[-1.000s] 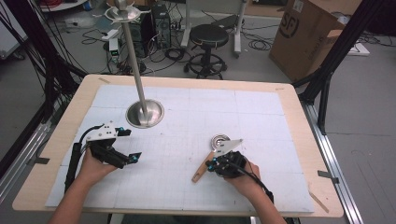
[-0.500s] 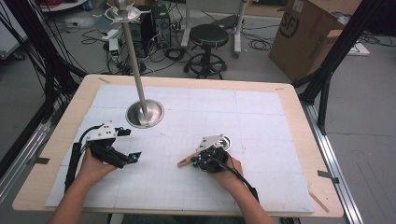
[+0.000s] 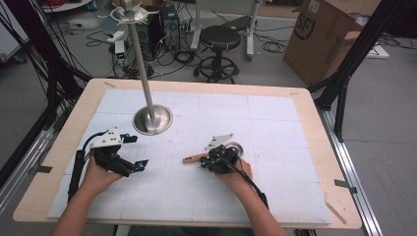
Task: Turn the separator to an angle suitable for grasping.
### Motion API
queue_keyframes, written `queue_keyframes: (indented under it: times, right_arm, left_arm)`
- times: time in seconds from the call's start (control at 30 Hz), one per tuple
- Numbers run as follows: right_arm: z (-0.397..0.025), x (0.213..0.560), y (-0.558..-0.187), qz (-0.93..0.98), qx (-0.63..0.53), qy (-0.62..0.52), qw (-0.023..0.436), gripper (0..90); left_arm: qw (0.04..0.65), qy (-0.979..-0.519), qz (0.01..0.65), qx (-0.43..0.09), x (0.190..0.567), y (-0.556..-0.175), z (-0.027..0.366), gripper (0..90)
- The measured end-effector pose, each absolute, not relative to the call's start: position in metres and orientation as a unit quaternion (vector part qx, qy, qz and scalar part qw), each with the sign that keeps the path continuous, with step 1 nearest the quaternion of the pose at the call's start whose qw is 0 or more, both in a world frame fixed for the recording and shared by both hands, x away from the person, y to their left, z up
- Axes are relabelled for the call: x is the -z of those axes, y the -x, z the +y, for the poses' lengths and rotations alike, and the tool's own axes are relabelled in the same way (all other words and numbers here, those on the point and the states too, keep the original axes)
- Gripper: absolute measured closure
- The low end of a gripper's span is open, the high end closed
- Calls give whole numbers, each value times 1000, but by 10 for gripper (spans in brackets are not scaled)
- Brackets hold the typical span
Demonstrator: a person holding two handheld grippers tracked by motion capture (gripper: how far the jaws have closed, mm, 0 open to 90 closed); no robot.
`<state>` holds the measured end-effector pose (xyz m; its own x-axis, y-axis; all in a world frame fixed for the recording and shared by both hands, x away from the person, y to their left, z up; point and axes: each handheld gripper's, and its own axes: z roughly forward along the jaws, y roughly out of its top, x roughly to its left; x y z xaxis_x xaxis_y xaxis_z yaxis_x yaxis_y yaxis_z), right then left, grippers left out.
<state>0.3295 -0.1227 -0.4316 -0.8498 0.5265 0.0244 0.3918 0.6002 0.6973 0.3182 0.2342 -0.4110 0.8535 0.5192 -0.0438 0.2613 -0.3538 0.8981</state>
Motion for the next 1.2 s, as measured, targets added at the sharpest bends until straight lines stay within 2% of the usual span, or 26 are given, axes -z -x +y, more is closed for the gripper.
queue_keyframes:
  times: [0.17, 0.53, 0.87, 1.0, 1.2]
  right_arm:
    - [-137, 414, -330, 887, -380, -241, 106, 749]
    - [-163, 391, -350, 884, -375, -252, 120, 640]
    - [-153, 390, -363, 906, -338, -219, 130, 553]
    - [-146, 399, -367, 921, -314, -203, 107, 501]
    - [-139, 416, -372, 938, -275, -188, 91, 496]
  left_arm:
    - [514, -814, 240, -126, 411, -318, 234, 18]
    - [515, -812, 243, -124, 412, -318, 234, 18]
    - [516, -812, 243, -124, 412, -319, 235, 18]
    - [516, -812, 243, -124, 412, -319, 235, 18]
    - [517, -811, 244, -124, 411, -319, 236, 18]
